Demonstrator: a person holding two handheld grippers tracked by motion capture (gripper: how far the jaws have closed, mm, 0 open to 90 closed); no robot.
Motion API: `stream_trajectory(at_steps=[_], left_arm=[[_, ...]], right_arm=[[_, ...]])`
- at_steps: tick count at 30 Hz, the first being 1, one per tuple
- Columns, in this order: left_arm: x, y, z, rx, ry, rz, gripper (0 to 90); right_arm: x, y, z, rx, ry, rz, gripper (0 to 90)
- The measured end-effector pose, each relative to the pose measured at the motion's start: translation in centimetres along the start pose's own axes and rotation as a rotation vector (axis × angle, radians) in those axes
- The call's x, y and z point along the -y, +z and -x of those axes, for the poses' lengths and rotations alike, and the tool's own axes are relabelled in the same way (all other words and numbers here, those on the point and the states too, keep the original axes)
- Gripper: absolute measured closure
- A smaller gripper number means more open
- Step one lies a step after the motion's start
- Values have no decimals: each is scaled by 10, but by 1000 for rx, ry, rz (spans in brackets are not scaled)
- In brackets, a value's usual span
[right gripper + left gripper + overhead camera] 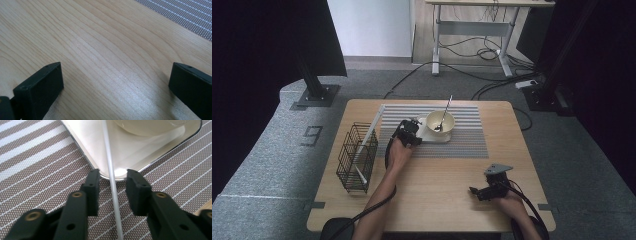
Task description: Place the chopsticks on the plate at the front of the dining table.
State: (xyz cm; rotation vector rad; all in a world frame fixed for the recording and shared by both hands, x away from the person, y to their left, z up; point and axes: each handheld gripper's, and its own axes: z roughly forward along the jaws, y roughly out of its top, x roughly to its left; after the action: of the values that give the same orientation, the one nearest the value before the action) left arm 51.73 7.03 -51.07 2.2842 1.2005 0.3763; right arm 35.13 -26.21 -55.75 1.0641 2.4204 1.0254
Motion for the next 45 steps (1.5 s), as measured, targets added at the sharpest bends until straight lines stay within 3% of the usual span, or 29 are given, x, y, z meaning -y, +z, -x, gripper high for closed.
stream_trajectory(at_steps=[4,9,13,18,26,35,45], left_arm=[[6,-12,-4,26,-12,59,529],[20,-19,-4,56,2,103,502],[29,-18,-3,53,7,104,557],[41,-13,-3,71,-9,85,697],[39,-8,8,93,7,83,764],[33,-4,21,113,27,91,712],[30,1,28,153,13,105,654]], right_arm=[[0,0,0,0,1,0,0],[0,0,0,0,1,0,0],[0,0,0,0,1,0,0],[0,0,0,0,0,0,0],[0,0,0,0,0,0,0],[0,0,0,0,0,0,0],[0,0,0,0,0,0,0]])
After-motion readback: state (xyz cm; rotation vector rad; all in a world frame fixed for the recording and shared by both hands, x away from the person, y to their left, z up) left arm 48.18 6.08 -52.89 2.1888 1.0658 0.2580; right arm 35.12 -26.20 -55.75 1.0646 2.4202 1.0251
